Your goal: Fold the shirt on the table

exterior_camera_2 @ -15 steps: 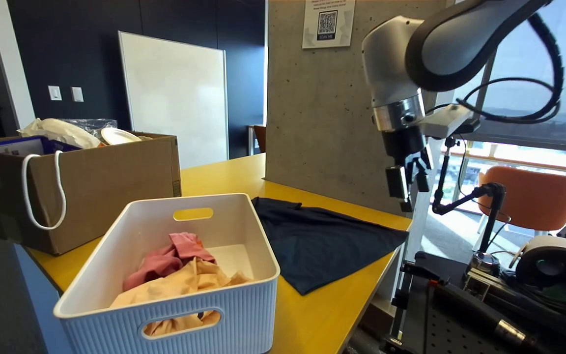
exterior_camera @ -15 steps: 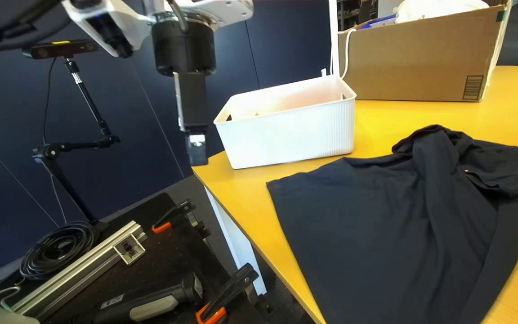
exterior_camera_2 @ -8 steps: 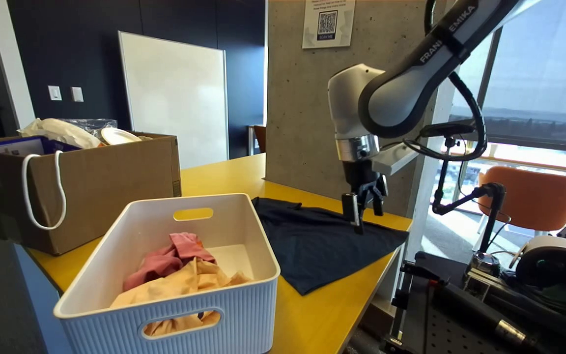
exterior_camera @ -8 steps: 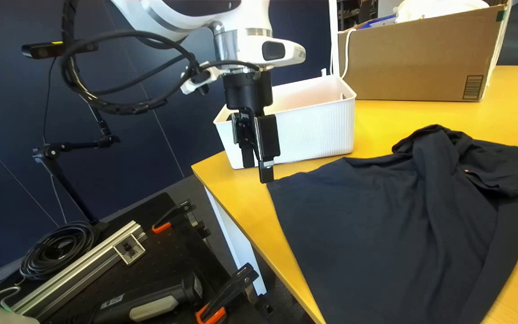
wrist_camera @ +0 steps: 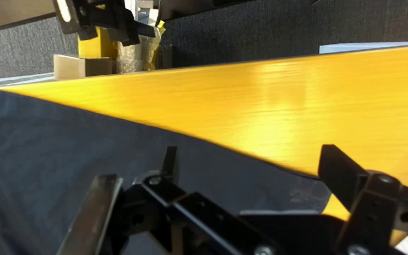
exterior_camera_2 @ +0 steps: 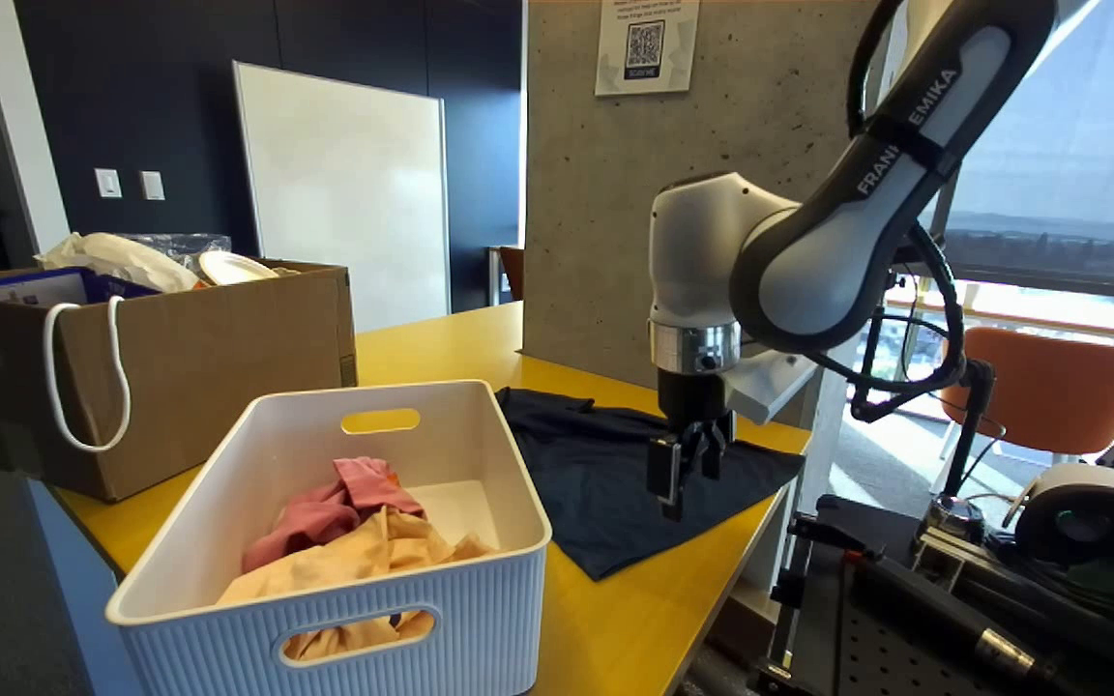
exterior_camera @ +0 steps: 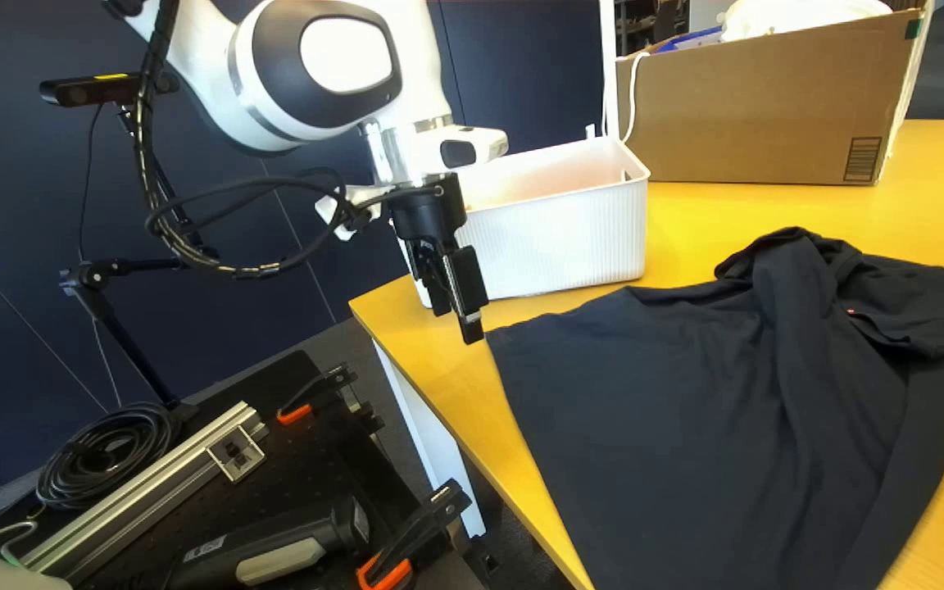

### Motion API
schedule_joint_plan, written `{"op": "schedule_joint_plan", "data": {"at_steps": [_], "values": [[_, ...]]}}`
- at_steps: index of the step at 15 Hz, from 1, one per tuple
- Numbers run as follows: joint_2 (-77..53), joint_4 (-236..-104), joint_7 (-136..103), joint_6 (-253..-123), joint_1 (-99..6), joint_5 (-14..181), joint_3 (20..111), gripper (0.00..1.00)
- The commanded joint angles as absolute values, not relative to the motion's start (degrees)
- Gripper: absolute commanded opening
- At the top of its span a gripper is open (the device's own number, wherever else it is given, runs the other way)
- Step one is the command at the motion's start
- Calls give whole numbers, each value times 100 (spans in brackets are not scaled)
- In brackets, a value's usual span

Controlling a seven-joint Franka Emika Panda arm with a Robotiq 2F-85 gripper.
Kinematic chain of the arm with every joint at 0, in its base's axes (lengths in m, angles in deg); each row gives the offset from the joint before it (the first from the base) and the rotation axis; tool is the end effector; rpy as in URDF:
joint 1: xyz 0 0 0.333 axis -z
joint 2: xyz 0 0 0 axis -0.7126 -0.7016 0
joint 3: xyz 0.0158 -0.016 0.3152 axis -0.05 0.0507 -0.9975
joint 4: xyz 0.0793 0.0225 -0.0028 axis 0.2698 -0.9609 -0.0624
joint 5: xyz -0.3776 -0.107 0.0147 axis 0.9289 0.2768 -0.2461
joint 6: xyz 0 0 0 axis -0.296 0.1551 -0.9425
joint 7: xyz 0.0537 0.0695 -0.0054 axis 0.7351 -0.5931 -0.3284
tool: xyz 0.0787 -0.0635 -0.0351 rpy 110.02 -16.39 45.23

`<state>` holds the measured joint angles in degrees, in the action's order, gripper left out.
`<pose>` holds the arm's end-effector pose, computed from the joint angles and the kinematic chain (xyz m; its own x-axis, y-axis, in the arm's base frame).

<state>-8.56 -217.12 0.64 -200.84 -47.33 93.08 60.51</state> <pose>0.4809 0.0255 0.2091 0.9889 -0.1426 -0.0421 -0.1363 -0.9825 0.1266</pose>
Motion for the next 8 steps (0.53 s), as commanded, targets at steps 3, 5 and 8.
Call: {"op": "schedule_joint_plan", "data": {"at_steps": [3, 5, 8], "values": [[-1049, -22390, 619, -21684, -5114, 9905, 6716, 100], [-1188, -22328, 651, -21936, -5232, 9984, 7019, 100], [-1493, -21948, 489, -22010, -5377, 9857, 7302, 100]]}}
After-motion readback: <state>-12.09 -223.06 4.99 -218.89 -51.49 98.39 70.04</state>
